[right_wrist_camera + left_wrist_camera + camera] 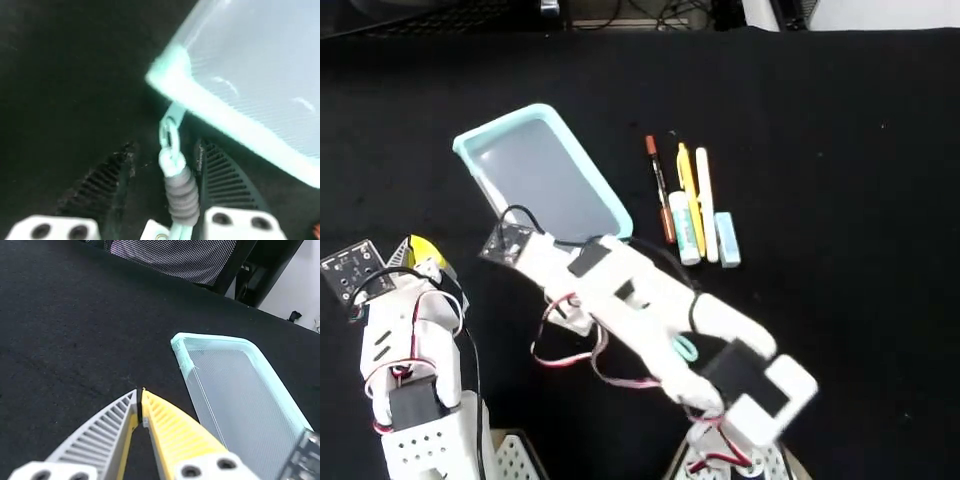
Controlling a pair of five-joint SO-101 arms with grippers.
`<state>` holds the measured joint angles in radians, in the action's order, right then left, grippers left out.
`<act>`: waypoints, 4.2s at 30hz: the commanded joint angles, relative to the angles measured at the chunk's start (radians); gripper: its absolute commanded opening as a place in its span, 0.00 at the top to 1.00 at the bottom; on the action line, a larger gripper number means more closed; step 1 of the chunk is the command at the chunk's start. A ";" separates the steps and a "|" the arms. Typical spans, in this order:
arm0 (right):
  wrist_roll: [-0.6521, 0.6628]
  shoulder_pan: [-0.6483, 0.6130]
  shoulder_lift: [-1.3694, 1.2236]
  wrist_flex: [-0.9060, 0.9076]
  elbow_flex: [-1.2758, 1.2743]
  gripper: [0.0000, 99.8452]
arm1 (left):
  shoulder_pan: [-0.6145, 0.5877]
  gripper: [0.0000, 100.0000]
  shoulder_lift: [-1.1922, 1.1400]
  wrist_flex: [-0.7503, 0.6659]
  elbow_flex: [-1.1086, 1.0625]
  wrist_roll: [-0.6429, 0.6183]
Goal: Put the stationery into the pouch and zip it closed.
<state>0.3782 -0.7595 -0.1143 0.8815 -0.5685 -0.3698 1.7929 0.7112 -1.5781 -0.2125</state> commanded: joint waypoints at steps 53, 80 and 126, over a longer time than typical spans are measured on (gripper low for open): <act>-0.052 -0.003 0.392 0.127 0.269 0.99 | 0.305 0.89 0.011 0.181 0.173 0.068; -0.051 -0.003 0.386 0.127 0.251 0.99 | 0.315 0.82 0.003 0.252 0.173 0.190; 0.018 -0.074 0.567 0.255 0.249 0.99 | 0.429 0.82 0.011 0.440 0.377 0.184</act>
<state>0.3874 -0.8147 0.4104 1.1316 -0.3567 0.0430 1.8021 1.1331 -1.2712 -0.0269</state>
